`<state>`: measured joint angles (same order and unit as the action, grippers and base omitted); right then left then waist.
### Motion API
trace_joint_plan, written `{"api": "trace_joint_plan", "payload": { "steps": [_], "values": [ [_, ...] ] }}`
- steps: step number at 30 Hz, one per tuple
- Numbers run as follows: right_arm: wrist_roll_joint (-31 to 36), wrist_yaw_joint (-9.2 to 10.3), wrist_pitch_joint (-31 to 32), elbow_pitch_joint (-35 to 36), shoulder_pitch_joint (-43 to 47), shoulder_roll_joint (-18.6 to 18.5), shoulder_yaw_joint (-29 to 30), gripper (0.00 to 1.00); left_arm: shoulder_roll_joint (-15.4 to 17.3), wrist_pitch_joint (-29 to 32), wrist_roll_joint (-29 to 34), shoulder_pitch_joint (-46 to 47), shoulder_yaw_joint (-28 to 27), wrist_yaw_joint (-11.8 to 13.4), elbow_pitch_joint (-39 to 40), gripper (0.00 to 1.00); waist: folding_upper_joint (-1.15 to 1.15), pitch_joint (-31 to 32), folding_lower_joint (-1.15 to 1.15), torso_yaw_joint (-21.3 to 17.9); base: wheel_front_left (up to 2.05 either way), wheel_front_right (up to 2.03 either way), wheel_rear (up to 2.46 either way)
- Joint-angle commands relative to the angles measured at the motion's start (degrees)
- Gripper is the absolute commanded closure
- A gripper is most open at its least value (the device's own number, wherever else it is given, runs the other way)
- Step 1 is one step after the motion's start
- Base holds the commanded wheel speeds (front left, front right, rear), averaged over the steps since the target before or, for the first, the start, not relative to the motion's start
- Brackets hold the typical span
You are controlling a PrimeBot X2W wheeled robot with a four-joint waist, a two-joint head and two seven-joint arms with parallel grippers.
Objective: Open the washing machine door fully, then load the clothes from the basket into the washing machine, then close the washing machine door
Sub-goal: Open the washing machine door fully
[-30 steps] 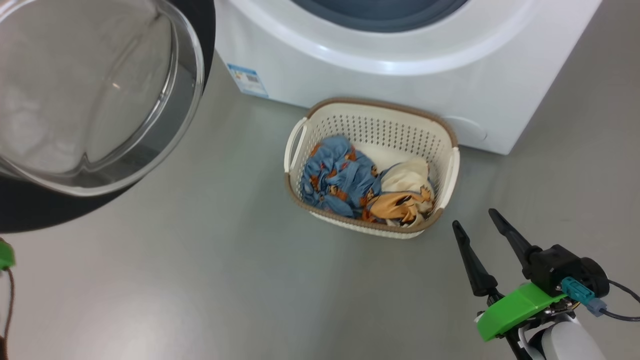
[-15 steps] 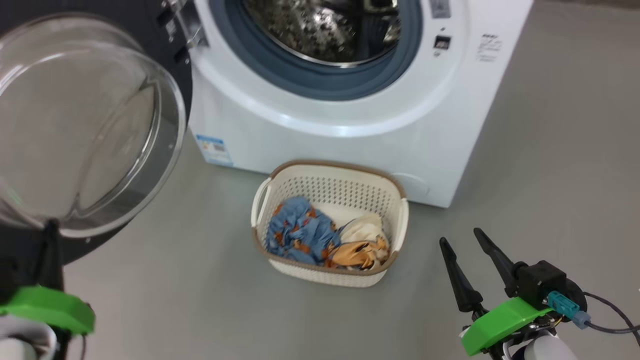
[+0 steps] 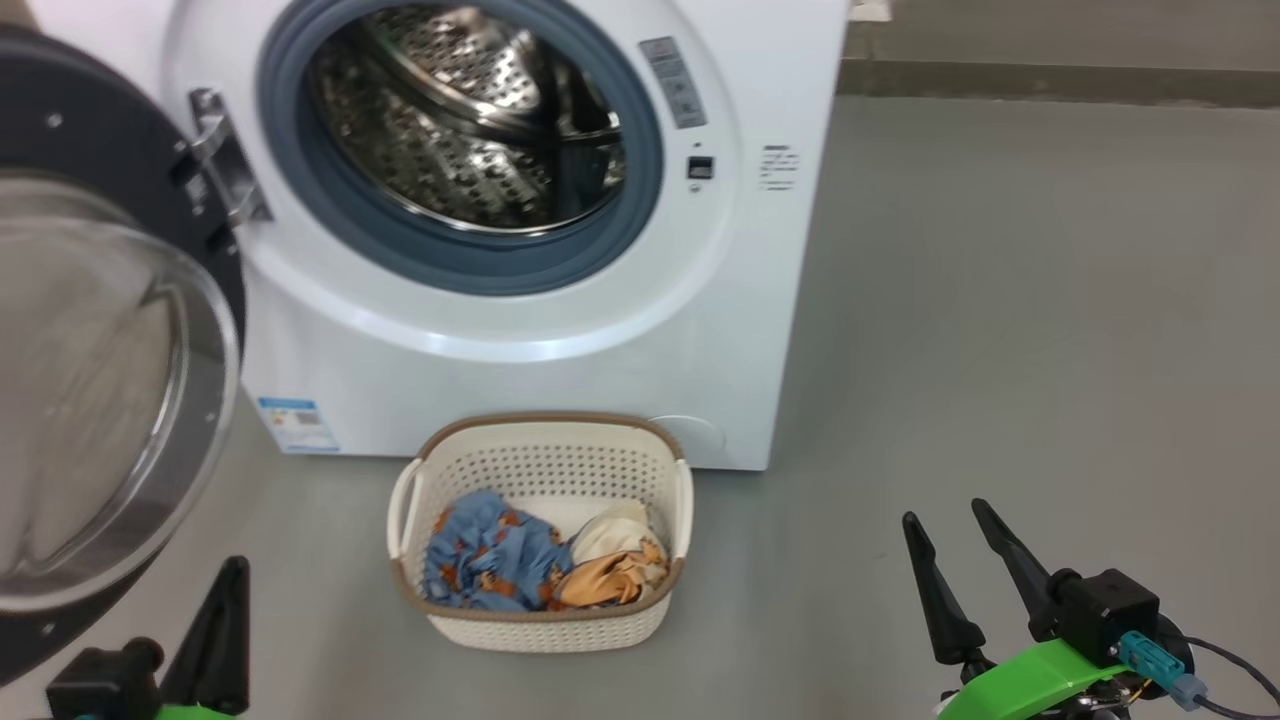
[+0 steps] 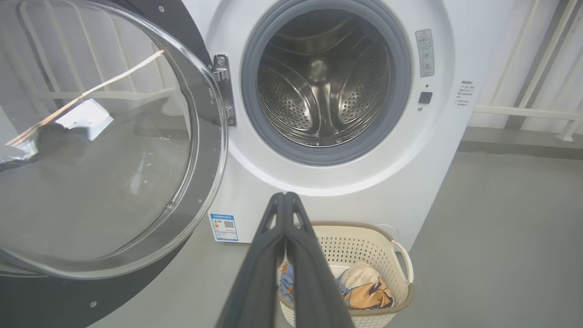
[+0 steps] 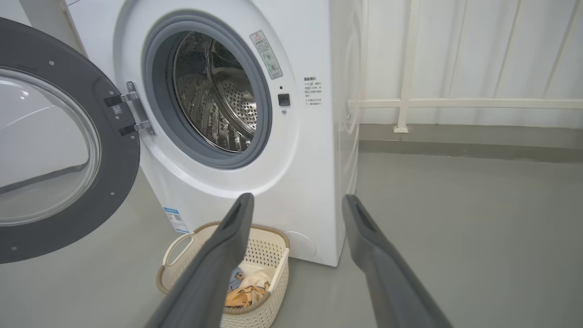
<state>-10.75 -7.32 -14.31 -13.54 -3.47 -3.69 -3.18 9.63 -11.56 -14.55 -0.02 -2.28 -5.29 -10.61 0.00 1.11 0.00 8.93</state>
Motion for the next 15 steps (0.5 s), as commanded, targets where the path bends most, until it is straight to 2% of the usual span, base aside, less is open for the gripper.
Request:
{"api": "trace_joint_plan", "payload": {
  "steps": [1, 4, 15],
  "values": [
    [-0.2, -0.17, -0.7, 2.0, -0.5, 0.2, -0.9, 0.00, 0.3, -0.1, -0.6, 0.6, -1.7, 0.6, 2.6, 1.00, 0.00, 2.3, 0.00, -4.2, 0.00, 0.00, 0.00],
    [0.6, -0.17, -0.7, 2.8, -0.3, 0.3, -0.6, 0.00, -1.0, -0.4, -0.8, -0.8, -0.8, 0.8, 3.4, 1.00, 0.00, 2.5, 0.00, -6.2, 0.00, 0.00, 0.00],
    [2.8, -0.17, -0.7, 5.2, 0.0, 0.6, 0.8, 0.00, -3.4, -1.9, -1.6, -2.2, 0.2, 2.3, 4.4, 1.00, 0.00, 2.0, 0.00, -8.7, 0.00, 0.00, 0.00]
  ]
}}
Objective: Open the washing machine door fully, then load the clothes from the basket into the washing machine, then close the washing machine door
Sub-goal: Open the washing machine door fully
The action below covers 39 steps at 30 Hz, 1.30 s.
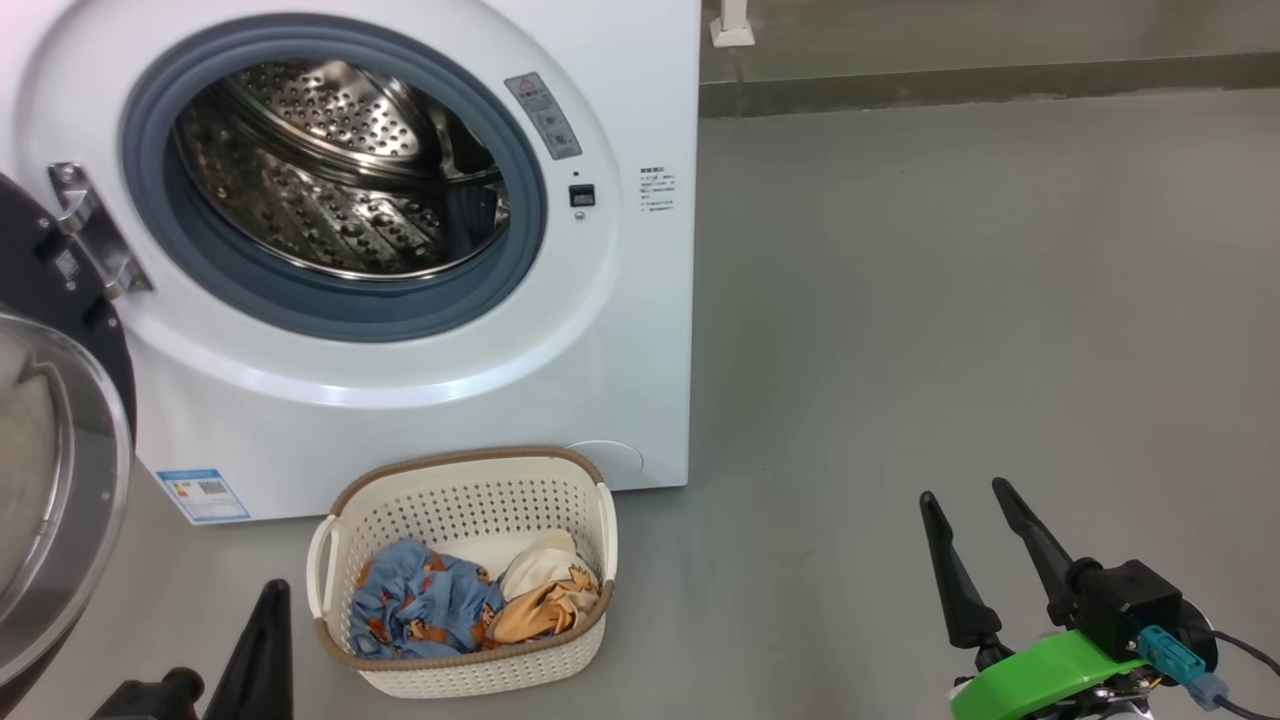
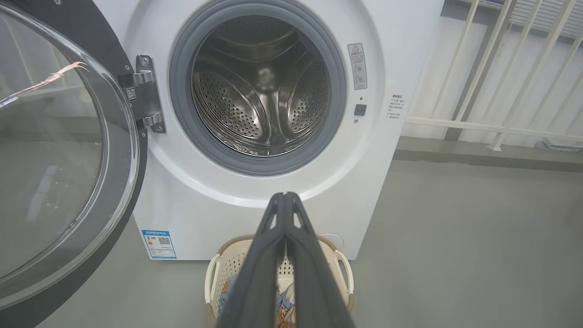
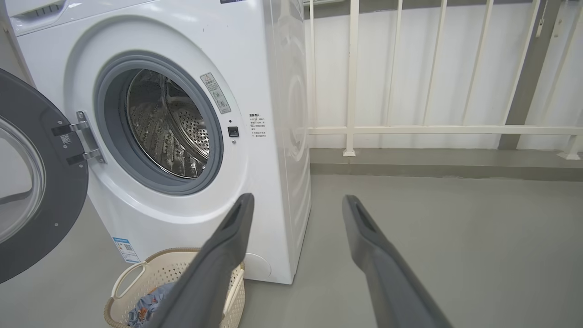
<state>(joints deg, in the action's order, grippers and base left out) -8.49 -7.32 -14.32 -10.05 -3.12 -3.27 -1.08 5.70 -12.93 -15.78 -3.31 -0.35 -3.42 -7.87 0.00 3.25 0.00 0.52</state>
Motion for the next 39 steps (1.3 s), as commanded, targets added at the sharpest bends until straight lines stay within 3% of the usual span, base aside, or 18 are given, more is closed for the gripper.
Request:
{"api": "trace_joint_plan", "payload": {
  "steps": [1, 2, 3, 4, 5, 39],
  "values": [
    [0.5, -0.17, -0.7, 1.8, -0.3, 0.2, -1.2, 0.00, 0.4, -0.6, -0.4, 1.1, -1.7, 0.5, 1.7, 1.00, 0.00, -0.3, 0.00, -0.3, 0.00, 0.00, 0.00],
    [0.6, -0.17, -0.7, 1.9, -0.2, 0.2, -1.1, 0.00, 0.3, -0.7, -0.7, 1.0, -1.7, 0.5, 1.8, 1.00, 0.00, -0.4, 0.00, -0.3, 0.00, 0.00, 0.00],
    [0.6, -0.17, -0.7, 2.0, -0.1, 0.3, -1.1, 0.00, 0.1, -0.8, -0.9, 0.9, -1.7, 0.4, 1.7, 0.62, 0.00, -0.5, 0.00, -0.4, 0.00, 0.00, 0.00],
    [0.7, -0.17, -0.7, 2.1, -0.1, 0.3, -1.0, 0.00, 0.1, -0.9, -1.0, 0.9, -1.5, 0.4, 1.6, 0.17, 0.00, -0.6, 0.00, -0.3, 0.00, 0.00, 0.00],
    [0.7, -0.17, -0.7, 2.2, 0.0, 0.3, -1.0, 0.00, 0.0, -0.9, -1.2, 0.8, -1.6, 0.5, 1.3, 0.00, 0.00, -0.6, 0.00, -0.3, 0.00, 0.00, 0.00],
    [-0.2, -0.17, -0.7, 2.0, -0.2, 0.4, -1.0, 0.00, -0.5, -2.1, 0.8, 1.5, 0.0, 0.9, 0.6, 0.00, 0.00, -1.0, 0.00, 0.8, 0.00, 0.00, 0.00]
  ]
}}
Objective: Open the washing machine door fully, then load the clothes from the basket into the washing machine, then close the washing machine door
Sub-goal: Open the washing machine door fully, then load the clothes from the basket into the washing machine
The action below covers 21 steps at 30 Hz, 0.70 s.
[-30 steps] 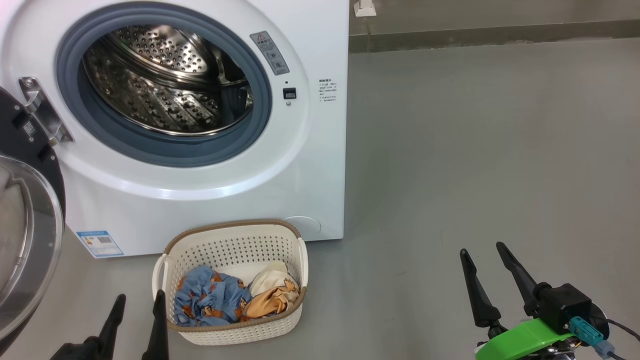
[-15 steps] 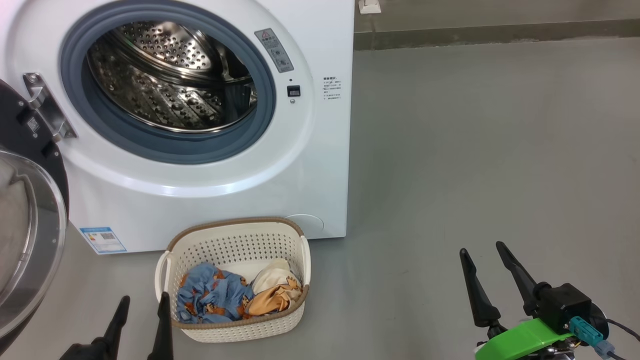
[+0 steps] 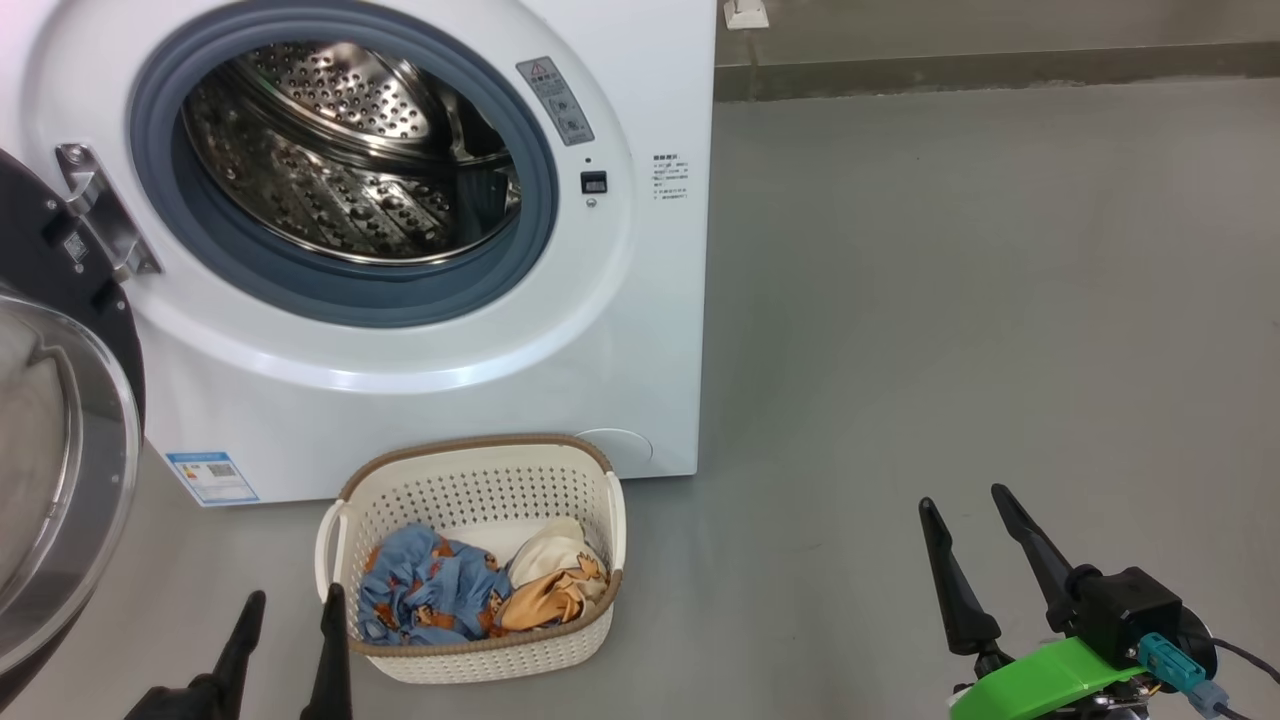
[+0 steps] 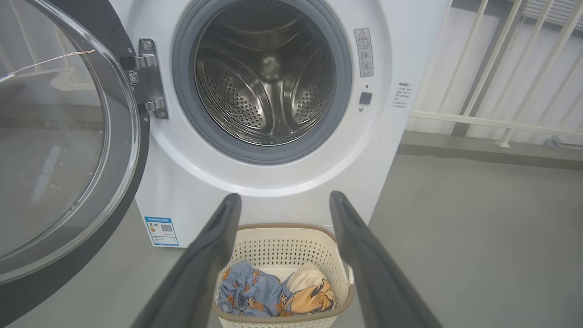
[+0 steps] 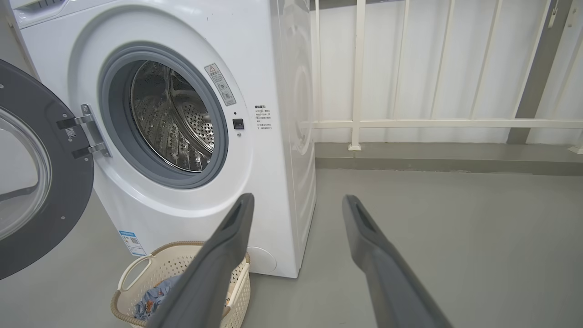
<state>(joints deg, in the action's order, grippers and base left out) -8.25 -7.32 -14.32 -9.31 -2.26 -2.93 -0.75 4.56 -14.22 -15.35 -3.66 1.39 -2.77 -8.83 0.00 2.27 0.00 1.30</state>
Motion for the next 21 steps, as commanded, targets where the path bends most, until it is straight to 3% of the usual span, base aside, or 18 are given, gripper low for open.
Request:
{"api": "trace_joint_plan", "payload": {
  "steps": [1, 21],
  "values": [
    [-0.4, -0.17, -0.7, 1.2, -1.1, 0.0, -1.3, 0.00, 0.5, -0.8, 0.4, 1.8, -1.7, 0.2, 1.6, 0.00, 0.00, 0.0, 0.00, 0.0, 0.00, 0.00, 0.00],
    [0.2, -0.17, -0.7, 0.9, -1.0, 0.0, -1.4, 0.00, -0.5, -0.8, 1.8, 1.8, -2.1, 0.3, 1.9, 0.00, 0.00, 0.0, 0.00, 0.6, 0.00, 0.00, 0.00]
  ]
}}
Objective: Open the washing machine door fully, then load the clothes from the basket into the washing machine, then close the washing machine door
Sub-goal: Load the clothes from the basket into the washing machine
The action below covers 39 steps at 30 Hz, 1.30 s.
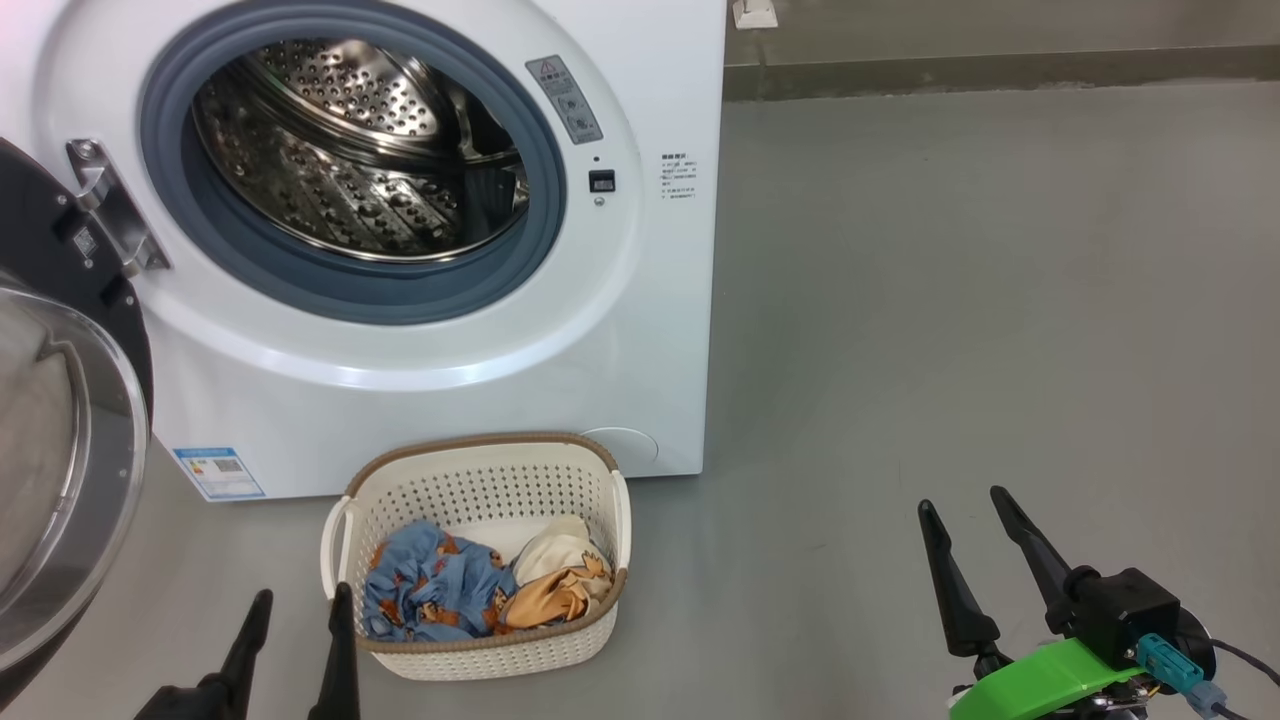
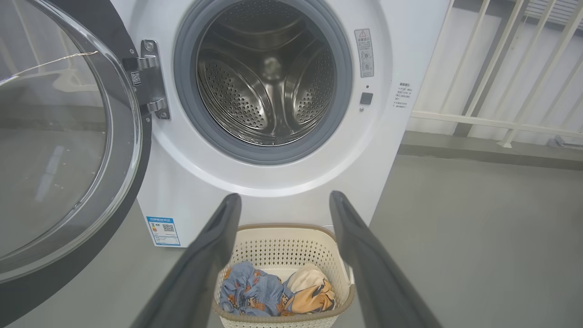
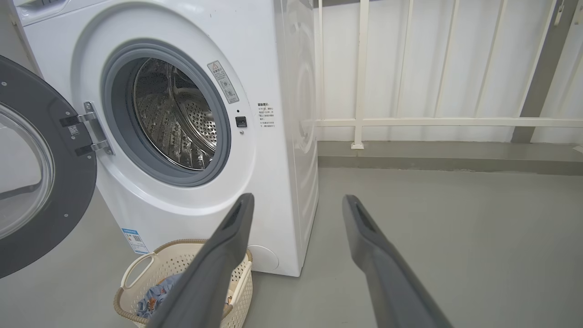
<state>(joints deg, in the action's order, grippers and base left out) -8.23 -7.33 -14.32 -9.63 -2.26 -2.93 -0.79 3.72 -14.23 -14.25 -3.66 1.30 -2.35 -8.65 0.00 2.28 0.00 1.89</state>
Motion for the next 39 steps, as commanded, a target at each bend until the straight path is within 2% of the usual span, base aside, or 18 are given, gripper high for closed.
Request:
{"api": "trace_joint_plan", "payload": {
  "steps": [1, 15, 22, 39],
  "values": [
    [0.2, -0.16, -0.7, 1.3, -1.0, 0.0, -1.4, 0.00, 0.3, -0.8, 0.7, 1.8, -2.0, -0.2, 1.7, 0.00, 0.00, 0.0, 0.00, 0.0, 0.00, 0.00, 0.00],
    [-0.1, -0.16, -0.7, 0.7, -1.1, 0.0, -1.8, 0.00, -0.2, -0.8, 0.7, 1.9, -2.1, -1.1, 1.3, 0.00, 0.00, -0.3, 0.00, 0.3, 0.00, 0.00, 0.00],
    [-0.1, -0.16, -0.7, 0.4, -1.1, 0.0, -1.9, 0.00, -0.4, -0.8, -1.9, 2.0, -2.5, -1.8, 0.7, 0.00, 0.00, -0.2, 0.00, 0.5, 0.07, -0.13, 0.06],
    [-0.3, -0.16, -0.7, 0.1, -1.2, 0.0, -2.1, 0.00, -0.4, -0.8, -0.1, 2.4, -2.6, -0.9, 0.8, 0.00, 0.00, -0.6, 0.00, 0.7, 0.91, -1.47, 0.56]
  ]
}}
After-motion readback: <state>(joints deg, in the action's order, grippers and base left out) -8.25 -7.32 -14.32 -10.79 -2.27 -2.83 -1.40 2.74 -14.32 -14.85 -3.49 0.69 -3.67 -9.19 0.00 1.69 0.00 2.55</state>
